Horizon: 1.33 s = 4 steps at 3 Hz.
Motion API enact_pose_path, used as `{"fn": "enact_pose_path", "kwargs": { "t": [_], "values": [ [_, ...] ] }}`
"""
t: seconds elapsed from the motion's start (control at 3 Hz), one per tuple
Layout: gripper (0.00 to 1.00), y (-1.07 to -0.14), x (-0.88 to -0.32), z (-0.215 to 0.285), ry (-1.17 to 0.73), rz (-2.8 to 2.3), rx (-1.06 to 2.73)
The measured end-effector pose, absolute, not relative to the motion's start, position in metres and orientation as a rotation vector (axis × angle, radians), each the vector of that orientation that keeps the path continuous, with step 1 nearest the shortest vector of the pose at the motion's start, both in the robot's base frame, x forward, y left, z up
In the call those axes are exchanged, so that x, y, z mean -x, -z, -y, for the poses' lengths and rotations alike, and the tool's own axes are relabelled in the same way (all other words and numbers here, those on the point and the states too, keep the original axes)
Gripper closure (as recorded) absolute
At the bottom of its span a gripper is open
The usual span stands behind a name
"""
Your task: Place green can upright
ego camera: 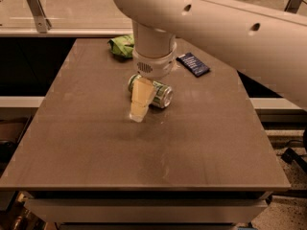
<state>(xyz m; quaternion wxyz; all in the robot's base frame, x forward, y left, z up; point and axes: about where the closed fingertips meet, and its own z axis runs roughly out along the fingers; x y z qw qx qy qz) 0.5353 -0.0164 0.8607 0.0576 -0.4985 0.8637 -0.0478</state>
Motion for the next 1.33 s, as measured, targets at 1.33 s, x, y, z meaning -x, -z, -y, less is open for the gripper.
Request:
{"fn": "enact_pose_path", "kwargs": {
  "t": [1.33],
  "values": [
    [0.00,-0.840,-0.559,-0.012,0.036,-2.588,1.493]
  ]
}}
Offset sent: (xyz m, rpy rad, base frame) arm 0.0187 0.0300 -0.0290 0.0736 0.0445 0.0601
